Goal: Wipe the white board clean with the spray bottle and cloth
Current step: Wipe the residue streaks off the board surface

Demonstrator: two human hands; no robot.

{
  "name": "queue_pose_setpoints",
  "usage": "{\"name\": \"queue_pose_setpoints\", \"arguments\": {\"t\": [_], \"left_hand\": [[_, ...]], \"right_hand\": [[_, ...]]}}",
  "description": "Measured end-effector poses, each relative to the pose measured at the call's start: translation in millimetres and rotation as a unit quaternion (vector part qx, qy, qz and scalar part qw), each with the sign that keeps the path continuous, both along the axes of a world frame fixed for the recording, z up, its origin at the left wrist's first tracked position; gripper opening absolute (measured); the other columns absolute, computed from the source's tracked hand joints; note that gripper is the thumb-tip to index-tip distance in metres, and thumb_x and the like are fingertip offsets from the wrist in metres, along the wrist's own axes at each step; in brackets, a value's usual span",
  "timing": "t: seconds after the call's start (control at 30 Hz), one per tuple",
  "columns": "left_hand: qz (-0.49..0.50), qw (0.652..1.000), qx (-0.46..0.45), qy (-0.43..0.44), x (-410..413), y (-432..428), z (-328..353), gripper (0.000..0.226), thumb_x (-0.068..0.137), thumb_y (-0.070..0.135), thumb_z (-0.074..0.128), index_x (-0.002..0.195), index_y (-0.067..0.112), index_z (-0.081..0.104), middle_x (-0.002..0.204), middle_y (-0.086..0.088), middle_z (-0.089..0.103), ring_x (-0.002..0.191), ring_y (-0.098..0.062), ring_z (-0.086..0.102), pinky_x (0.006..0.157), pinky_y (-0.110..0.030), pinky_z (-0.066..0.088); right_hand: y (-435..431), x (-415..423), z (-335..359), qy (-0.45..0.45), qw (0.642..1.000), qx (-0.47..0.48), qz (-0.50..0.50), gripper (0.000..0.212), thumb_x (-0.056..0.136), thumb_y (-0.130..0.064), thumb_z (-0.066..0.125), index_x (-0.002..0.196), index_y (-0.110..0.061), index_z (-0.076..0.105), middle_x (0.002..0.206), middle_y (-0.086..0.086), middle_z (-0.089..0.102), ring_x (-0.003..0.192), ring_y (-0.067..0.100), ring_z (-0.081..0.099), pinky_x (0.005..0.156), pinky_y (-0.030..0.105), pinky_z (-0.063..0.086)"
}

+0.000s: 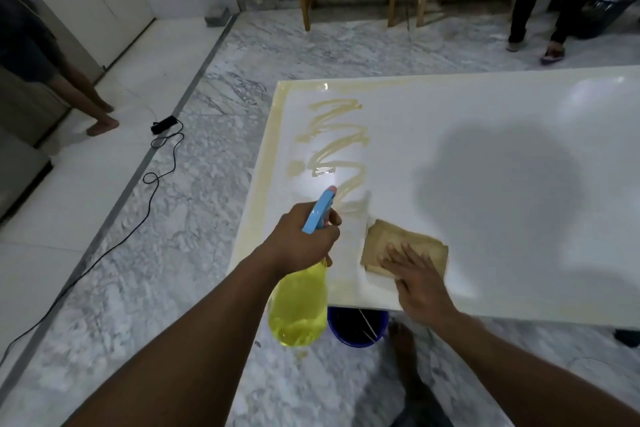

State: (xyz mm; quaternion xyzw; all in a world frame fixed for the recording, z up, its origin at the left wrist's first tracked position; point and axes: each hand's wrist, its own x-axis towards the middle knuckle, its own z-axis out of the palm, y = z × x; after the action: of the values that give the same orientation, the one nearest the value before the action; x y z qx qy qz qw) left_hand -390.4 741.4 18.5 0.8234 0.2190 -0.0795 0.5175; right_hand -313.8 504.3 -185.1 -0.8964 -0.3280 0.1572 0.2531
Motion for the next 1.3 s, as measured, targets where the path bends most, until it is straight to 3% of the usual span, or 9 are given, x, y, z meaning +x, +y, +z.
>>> {"name": "queue_pose_setpoints", "arguments": {"t": [0.1, 0.17, 0.27, 0.47, 0.6, 0.77, 0.97, 1.13, 1.3], "left_hand": [[-0.006, 1.0, -0.014, 0.005, -28.9, 3.4, 5.2, 0.003, 0.089, 0.014, 0.062, 0.087, 0.013, 0.065, 0.107, -0.024, 0.069, 0.06, -0.028, 0.071, 0.071, -0.051, 0.067], [-0.01, 1.0, -0.002, -0.002, -36.4, 5.3, 11.1, 0.012, 0.091, 0.012, 0.062, 0.08, 0.017, 0.062, 0.108, -0.024, 0.069, 0.058, -0.024, 0.07, 0.063, -0.041, 0.065], [-0.004, 1.0, 0.02, -0.013, -30.1, 9.2, 18.8, 0.015, 0.094, 0.012, 0.062, 0.081, 0.02, 0.061, 0.103, -0.019, 0.071, 0.053, -0.014, 0.065, 0.052, -0.022, 0.053], [0.012, 1.0, 0.016, -0.015, 30.9, 23.5, 14.1, 0.004, 0.094, 0.013, 0.061, 0.095, 0.015, 0.065, 0.103, -0.022, 0.071, 0.06, -0.022, 0.072, 0.052, -0.017, 0.053], [0.025, 0.999, 0.018, -0.012, 101.2, 43.1, 3.5, 0.005, 0.094, 0.012, 0.061, 0.094, 0.016, 0.065, 0.098, -0.016, 0.071, 0.057, -0.016, 0.069, 0.053, -0.017, 0.052], [0.049, 0.999, 0.022, -0.008, 167.8, 66.8, -6.6, 0.01, 0.095, 0.014, 0.06, 0.102, 0.017, 0.066, 0.084, -0.01, 0.068, 0.056, -0.014, 0.07, 0.053, -0.014, 0.05], [0.064, 0.998, 0.019, -0.007, 207.8, 87.7, -21.9, 0.012, 0.093, 0.018, 0.059, 0.09, 0.029, 0.062, 0.1, -0.011, 0.073, 0.063, -0.023, 0.075, 0.054, -0.018, 0.052], [0.071, 0.997, -0.001, 0.018, 198.9, 96.7, -39.6, 0.009, 0.083, 0.025, 0.057, 0.088, 0.03, 0.062, 0.101, -0.013, 0.072, 0.066, -0.031, 0.074, 0.056, -0.021, 0.055], [0.068, 0.997, 0.014, 0.035, 169.6, 102.2, -43.3, 0.012, 0.087, 0.024, 0.058, 0.097, 0.023, 0.065, 0.1, -0.011, 0.073, 0.064, -0.025, 0.076, 0.056, -0.022, 0.055]], "right_hand": [[-3.7, -21.1, 16.0, 0.052, 0.998, -0.009, -0.013, 0.049, 0.095, -0.007, 0.043, 0.135, -0.03, 0.058, 0.151, -0.007, 0.045, 0.148, 0.019, 0.029, 0.116, 0.036, 0.02], [-0.2, -4.1, 48.8, 0.193, 0.977, 0.052, -0.072, 0.041, 0.094, -0.003, 0.047, 0.127, -0.02, 0.065, 0.134, 0.006, 0.062, 0.131, 0.029, 0.053, 0.103, 0.027, 0.035], [-0.7, 44.4, 97.5, 0.432, 0.854, 0.198, -0.212, 0.032, 0.094, -0.003, 0.047, 0.121, -0.003, 0.065, 0.116, 0.016, 0.069, 0.107, 0.031, 0.066, 0.091, 0.039, 0.051], [12.0, 140.4, 112.8, 0.593, 0.745, 0.208, -0.224, 0.05, 0.08, -0.011, 0.072, 0.127, -0.004, 0.06, 0.127, 0.023, 0.064, 0.114, 0.043, 0.063, 0.083, 0.05, 0.057], [67.0, 254.7, 123.1, 0.507, 0.832, 0.178, -0.14, 0.05, 0.07, -0.004, 0.066, 0.12, -0.002, 0.062, 0.117, 0.027, 0.066, 0.098, 0.04, 0.068, 0.079, 0.049, 0.058], [169.3, 389.8, 144.9, 0.127, 0.988, 0.005, -0.087, 0.03, 0.085, 0.0, 0.051, 0.109, -0.013, 0.064, 0.114, 0.015, 0.064, 0.104, 0.034, 0.061, 0.076, 0.034, 0.041], [251.8, 471.0, 74.3, 0.013, 0.998, -0.056, -0.014, 0.055, 0.086, -0.006, 0.042, 0.134, -0.03, 0.055, 0.132, 0.018, 0.057, 0.121, 0.039, 0.053, 0.096, 0.038, 0.043], [243.7, 418.0, 0.4, -0.036, 0.998, -0.057, 0.012, 0.066, 0.083, 0.01, 0.034, 0.138, -0.025, 0.044, 0.157, 0.002, 0.037, 0.152, 0.021, 0.016, 0.12, 0.05, 0.01], [205.2, 352.5, -2.6, -0.037, 0.999, -0.031, 0.018, 0.073, 0.081, 0.012, 0.035, 0.149, -0.016, 0.036, 0.151, -0.005, 0.046, 0.152, 0.018, 0.017, 0.12, 0.053, 0.01]]}}
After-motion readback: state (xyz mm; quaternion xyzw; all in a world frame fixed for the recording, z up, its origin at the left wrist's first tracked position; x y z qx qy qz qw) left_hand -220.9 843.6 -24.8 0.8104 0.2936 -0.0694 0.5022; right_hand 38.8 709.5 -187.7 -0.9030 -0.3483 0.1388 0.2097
